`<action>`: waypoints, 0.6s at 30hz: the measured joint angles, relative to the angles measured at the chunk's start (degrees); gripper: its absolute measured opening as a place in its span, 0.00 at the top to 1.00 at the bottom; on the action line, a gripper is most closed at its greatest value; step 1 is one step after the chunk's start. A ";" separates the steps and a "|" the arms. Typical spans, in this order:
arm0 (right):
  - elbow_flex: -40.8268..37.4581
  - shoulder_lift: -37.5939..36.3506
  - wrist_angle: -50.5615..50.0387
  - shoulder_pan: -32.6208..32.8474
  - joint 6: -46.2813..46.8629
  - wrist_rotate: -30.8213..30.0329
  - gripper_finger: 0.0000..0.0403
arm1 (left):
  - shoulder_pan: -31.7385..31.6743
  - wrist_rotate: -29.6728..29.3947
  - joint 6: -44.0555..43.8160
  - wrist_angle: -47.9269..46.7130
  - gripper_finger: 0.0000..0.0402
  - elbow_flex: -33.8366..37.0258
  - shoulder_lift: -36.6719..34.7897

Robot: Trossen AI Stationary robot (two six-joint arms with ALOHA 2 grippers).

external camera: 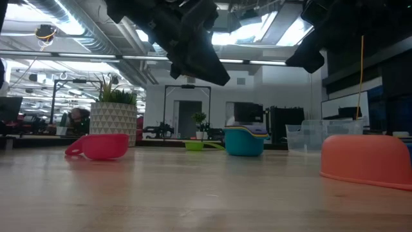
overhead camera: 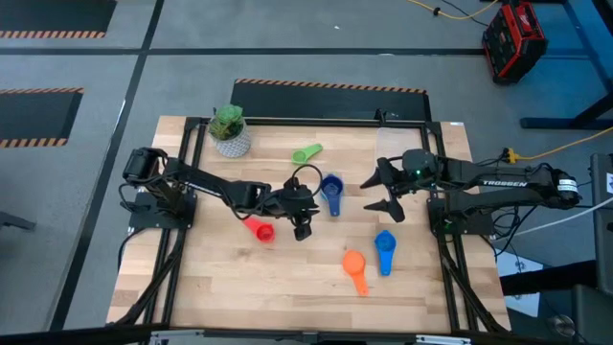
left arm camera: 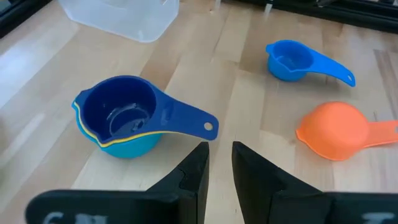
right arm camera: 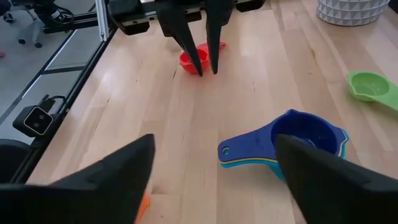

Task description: Nest measuring cups in basket

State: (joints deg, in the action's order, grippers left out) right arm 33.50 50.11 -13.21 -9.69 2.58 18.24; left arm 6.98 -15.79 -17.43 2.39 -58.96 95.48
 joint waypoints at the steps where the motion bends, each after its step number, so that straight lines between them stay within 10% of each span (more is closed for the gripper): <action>1: 0.00 0.00 0.02 0.00 0.00 -0.01 0.11 | 0.00 0.00 0.01 -0.01 0.84 0.00 0.00; 18: 0.00 0.04 1.33 1.64 6.46 1.82 0.01 | 2.40 0.17 -0.05 -0.28 0.84 0.00 0.00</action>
State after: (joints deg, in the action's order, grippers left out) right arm 33.50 50.15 -11.89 -8.06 9.04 20.06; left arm 9.38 -15.62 -17.47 2.11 -58.96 95.48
